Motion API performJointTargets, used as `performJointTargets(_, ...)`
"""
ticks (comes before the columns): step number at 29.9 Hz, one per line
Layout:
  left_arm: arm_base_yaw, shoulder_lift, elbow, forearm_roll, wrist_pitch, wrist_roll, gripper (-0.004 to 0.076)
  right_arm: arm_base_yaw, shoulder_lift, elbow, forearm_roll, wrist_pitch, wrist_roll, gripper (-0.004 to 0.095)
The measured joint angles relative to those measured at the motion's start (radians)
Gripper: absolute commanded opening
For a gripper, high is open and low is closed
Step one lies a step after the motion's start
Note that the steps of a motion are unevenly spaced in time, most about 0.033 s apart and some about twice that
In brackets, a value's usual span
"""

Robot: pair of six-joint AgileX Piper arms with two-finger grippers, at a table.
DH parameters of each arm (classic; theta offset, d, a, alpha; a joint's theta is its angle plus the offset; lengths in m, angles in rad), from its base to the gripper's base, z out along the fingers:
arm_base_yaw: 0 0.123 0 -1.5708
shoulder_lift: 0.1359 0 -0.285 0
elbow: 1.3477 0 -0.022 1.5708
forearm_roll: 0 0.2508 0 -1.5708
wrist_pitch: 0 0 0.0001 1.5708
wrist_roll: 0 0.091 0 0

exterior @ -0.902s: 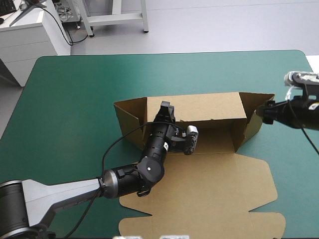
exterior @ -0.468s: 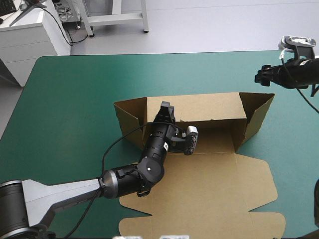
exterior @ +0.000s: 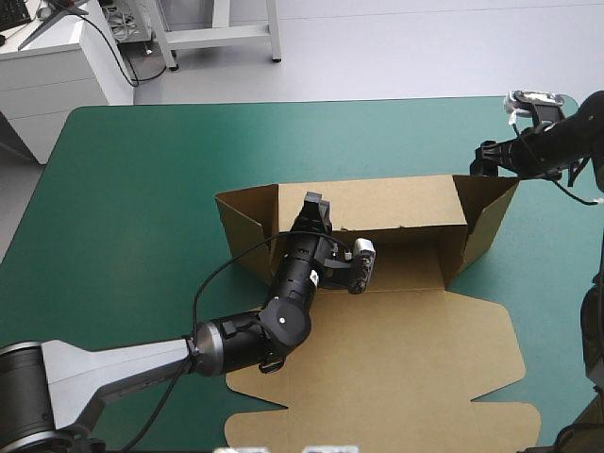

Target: Fold the box

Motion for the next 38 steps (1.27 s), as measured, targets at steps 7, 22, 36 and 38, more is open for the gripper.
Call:
performJointTargets(7,0.000,0.000,0.002,0.000,-0.001,-0.001,-0.0008,0.000,-0.044,0.093,0.004,0.045,-0.038,0.0810)
performJointTargets(22,0.000,-0.001,0.002,-0.003,-0.002,-0.001,-0.0008,-0.003,-0.333,0.525,0.130,-0.125,-0.250,0.0810)
performJointTargets(36,0.000,-0.004,0.003,-0.011,-0.002,-0.001,-0.0008,-0.008,-0.500,0.690,0.141,-0.200,-0.465,0.0810)
performJointTargets(38,0.000,-0.004,0.003,-0.011,-0.002,-0.001,-0.0008,-0.008,-0.500,0.690,0.141,-0.190,-0.492,0.0810)
